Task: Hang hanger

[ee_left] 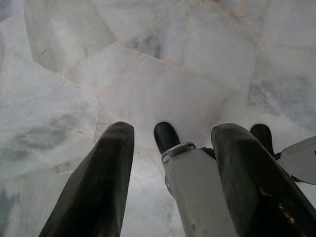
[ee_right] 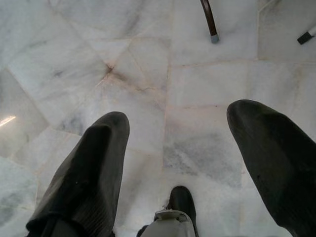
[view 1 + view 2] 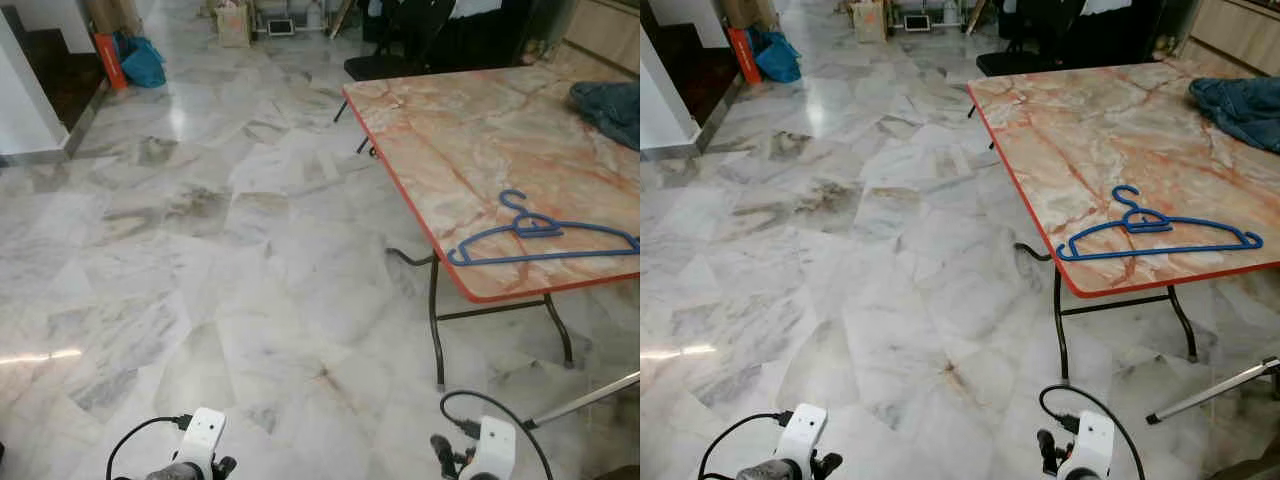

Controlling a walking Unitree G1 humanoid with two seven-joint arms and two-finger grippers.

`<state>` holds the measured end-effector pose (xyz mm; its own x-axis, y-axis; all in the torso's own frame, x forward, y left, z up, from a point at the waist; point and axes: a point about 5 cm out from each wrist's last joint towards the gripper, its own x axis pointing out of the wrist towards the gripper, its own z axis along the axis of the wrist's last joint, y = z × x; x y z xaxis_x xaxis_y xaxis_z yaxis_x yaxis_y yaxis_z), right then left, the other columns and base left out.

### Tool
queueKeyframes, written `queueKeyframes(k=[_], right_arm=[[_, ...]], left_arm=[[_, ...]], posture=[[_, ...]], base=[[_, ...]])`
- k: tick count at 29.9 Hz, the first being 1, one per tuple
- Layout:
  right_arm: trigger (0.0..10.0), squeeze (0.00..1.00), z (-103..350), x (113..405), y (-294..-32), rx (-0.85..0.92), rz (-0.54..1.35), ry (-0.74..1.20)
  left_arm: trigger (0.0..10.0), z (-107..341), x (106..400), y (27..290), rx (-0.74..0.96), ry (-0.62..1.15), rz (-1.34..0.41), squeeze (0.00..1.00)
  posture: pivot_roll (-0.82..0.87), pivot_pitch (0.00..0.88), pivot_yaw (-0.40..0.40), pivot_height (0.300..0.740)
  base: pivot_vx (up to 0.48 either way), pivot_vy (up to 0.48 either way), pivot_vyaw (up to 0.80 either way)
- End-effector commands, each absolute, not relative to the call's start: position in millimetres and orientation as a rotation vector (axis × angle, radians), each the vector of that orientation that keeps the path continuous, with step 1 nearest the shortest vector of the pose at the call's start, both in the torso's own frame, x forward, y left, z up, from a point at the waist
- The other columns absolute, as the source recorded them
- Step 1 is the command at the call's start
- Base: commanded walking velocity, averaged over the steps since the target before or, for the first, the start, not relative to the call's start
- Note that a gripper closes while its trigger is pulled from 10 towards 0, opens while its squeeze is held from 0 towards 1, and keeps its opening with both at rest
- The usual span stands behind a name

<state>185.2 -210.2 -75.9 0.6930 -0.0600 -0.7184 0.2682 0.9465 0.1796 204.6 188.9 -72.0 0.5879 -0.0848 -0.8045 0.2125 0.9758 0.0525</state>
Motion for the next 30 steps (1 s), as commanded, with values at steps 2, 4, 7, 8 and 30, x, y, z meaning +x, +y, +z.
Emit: queueKeyframes(k=[2, 4, 7, 8, 30], right_arm=[[10.0, 0.0, -76.3, 186.6, -204.4, 0.287, -0.178, 0.788], [10.0, 0.0, -78.9, 182.6, -199.0, 0.286, -0.169, 0.797], [10.0, 0.0, -80.2, 180.3, -198.3, 0.283, -0.162, 0.807], [10.0, 0.0, -80.7, 179.1, -198.6, 0.286, -0.163, 0.808], [10.0, 0.0, -81.3, 178.2, -199.5, 0.302, -0.201, 0.809]], left_arm=[[10.0, -73.1, 202.9, 191.5, 0.15, 0.946, -0.158, 0.0], [10.0, -73.5, 202.0, 192.1, 0.145, 0.949, -0.149, 0.0], [10.0, -73.8, 201.5, 192.1, 0.143, 0.95, -0.146, 0.0], [10.0, -74.0, 201.1, 191.9, 0.142, 0.951, -0.147, 0.0], [10.0, -76.2, 199.3, 185.0, 0.147, 0.963, -0.157, 0.0]], posture=[[-0.05, 0.005, -0.031, 0.74], [-0.05, 0.0, -0.034, 0.74], [-0.06, 0.0, -0.035, 0.74], [-0.06, 0.0, -0.035, 0.74], [-0.06, 0.0, -0.036, 0.74]], base=[[0.0, 0.0, 0.0], [0.0, 0.0, 0.0], [0.0, 0.0, 0.0], [0.0, 0.0, 0.0], [0.0, 0.0, 0.0]])
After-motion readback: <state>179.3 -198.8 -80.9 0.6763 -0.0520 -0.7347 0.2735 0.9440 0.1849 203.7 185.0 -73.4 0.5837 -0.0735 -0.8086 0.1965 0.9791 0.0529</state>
